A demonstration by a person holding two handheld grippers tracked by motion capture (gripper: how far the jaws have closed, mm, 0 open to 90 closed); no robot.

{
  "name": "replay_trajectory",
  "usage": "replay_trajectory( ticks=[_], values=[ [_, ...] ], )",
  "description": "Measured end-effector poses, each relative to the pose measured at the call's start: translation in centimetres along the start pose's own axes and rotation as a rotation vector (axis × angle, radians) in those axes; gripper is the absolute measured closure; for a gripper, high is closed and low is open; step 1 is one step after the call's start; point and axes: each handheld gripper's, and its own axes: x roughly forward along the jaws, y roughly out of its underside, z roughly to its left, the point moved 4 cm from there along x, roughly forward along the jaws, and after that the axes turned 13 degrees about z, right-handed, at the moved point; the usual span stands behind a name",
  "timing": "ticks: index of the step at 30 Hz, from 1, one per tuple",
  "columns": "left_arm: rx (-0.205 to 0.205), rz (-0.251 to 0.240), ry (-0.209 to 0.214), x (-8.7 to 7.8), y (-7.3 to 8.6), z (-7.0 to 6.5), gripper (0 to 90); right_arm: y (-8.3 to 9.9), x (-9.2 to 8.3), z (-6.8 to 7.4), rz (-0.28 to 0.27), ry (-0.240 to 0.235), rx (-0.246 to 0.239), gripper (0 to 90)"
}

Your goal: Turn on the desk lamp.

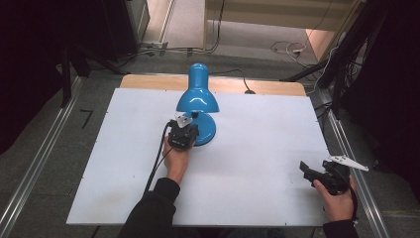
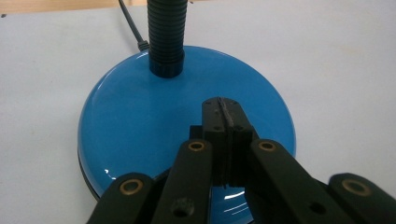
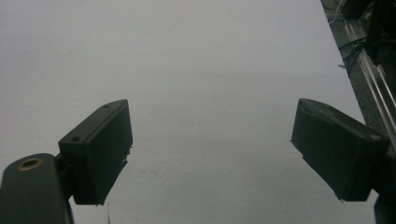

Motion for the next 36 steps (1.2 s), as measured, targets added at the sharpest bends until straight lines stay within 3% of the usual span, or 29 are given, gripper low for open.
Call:
replay_trajectory(
  ticks=[13, 36],
  values=[
    [0.010, 0.014, -0.003, 0.13, 0.20, -0.26, 90.0, 0.00, 0.01, -0.03, 0.000, -0.001, 0.001, 11.5],
    [-0.020, 0.002, -0.012, -0.11, 0.53, -0.38, 90.0, 0.03, 0.07, -0.03, 0.007, -0.003, 0.002, 11.7]
  ],
)
